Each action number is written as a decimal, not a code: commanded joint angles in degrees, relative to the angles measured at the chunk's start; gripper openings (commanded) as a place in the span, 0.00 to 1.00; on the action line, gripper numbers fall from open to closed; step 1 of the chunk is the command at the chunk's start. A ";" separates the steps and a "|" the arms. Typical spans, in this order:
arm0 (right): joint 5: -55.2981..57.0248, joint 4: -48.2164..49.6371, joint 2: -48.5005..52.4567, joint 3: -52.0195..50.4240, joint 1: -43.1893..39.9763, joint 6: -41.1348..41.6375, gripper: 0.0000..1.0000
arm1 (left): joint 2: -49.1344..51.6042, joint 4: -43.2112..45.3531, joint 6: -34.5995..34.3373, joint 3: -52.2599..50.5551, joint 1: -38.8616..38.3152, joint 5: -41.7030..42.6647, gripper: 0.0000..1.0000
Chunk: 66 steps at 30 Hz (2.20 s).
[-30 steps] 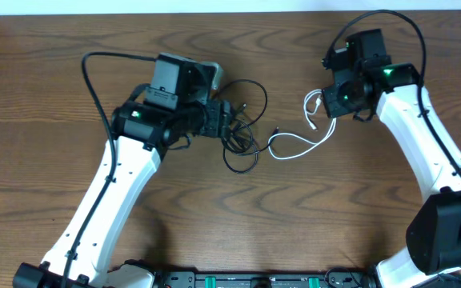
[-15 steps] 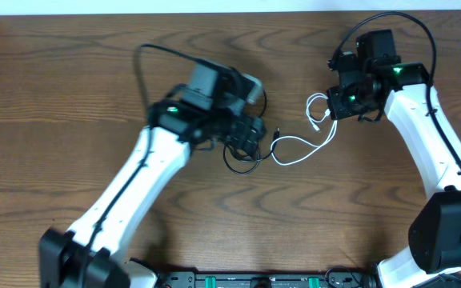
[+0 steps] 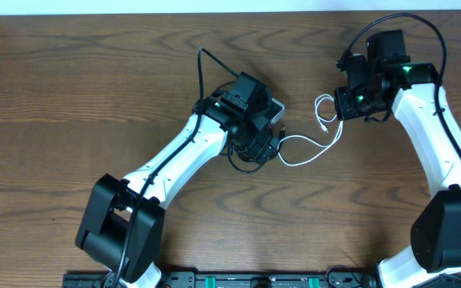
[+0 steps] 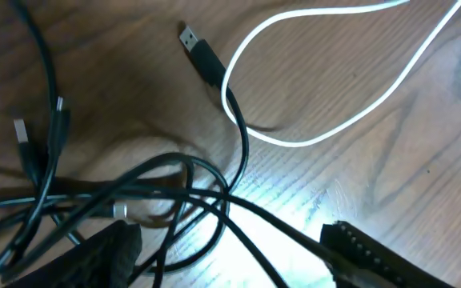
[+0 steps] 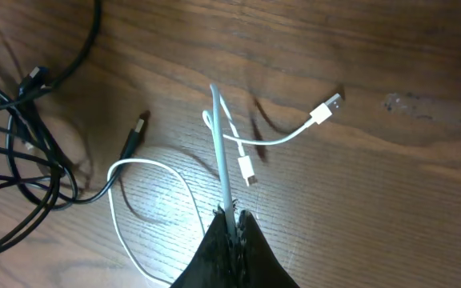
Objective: Untangle cables
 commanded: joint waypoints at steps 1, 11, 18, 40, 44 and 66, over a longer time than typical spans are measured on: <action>-1.11 -0.11 0.09 0.00 -0.33 0.63 0.01 | 0.72 0.90 1.16 1.57 -0.17 -1.14 0.71; -1.11 -0.24 0.09 0.00 -0.33 0.63 0.01 | -10.82 -3.04 -1.53 4.17 0.02 -2.69 0.68; -1.14 -0.22 0.09 0.00 -0.33 0.66 0.01 | -23.34 -1.66 -3.82 4.17 -0.02 -5.66 0.69; -4.61 -1.33 0.09 0.00 -3.45 0.61 0.01 | 0.92 2.54 9.55 4.11 -1.68 -4.00 0.77; -4.55 -1.55 0.09 0.00 -4.24 0.61 0.01 | 4.26 2.45 13.00 4.09 -1.68 -0.52 0.76; -5.40 -1.53 0.09 0.00 -4.61 0.61 0.01 | 10.99 4.55 14.23 1.84 -1.95 -0.70 0.68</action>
